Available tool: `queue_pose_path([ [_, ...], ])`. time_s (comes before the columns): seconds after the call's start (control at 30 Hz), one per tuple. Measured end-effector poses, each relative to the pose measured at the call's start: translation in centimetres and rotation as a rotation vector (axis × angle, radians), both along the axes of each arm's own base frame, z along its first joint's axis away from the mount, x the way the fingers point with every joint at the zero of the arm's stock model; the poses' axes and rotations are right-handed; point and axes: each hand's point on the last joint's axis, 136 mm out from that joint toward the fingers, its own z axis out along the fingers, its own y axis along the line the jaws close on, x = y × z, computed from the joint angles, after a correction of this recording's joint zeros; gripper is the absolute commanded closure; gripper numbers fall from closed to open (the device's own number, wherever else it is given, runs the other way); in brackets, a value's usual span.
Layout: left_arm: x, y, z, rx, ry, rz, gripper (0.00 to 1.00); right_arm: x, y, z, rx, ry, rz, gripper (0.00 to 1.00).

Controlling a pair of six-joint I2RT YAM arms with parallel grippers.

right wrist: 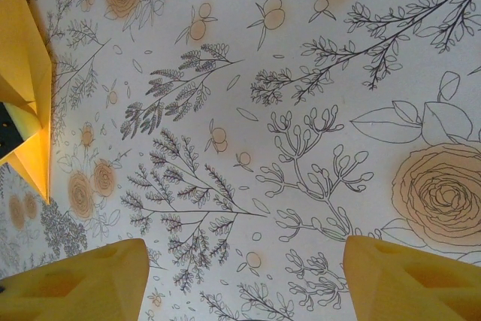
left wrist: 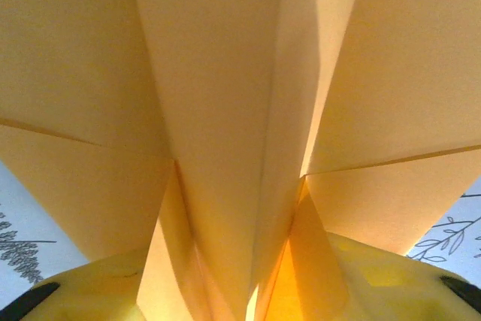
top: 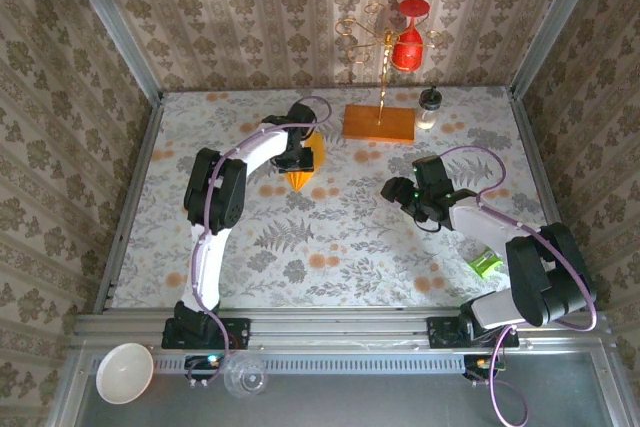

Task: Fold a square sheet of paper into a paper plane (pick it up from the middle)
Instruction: Move the paper to the top-center of the table.

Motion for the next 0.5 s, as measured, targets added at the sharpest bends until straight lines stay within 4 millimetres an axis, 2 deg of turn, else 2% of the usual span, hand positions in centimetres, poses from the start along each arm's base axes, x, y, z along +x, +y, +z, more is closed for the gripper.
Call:
queue_pose_path([
  [0.13,-0.1,-0.4,0.6,-0.029,0.004,-0.01,0.42,-0.2,-0.1,0.1,-0.01,0.009,0.005,0.24],
  [0.23,-0.2,-0.5,2.6,-0.053,-0.02,-0.015,0.37,-0.1,-0.6,1.4,-0.035,-0.019,0.005,0.23],
  [0.33,-0.7,-0.2,6.7,-0.092,-0.086,-0.013,0.34,0.3,-1.4,3.7,-0.066,-0.073,-0.005,0.21],
  [0.43,-1.5,0.6,11.7,-0.146,-0.177,-0.004,0.3,0.8,-2.5,6.3,-0.111,-0.138,-0.019,0.19],
  [0.5,-2.2,1.7,14.8,-0.18,-0.248,0.011,0.23,0.9,-3.5,8.1,-0.158,-0.186,-0.028,0.18],
])
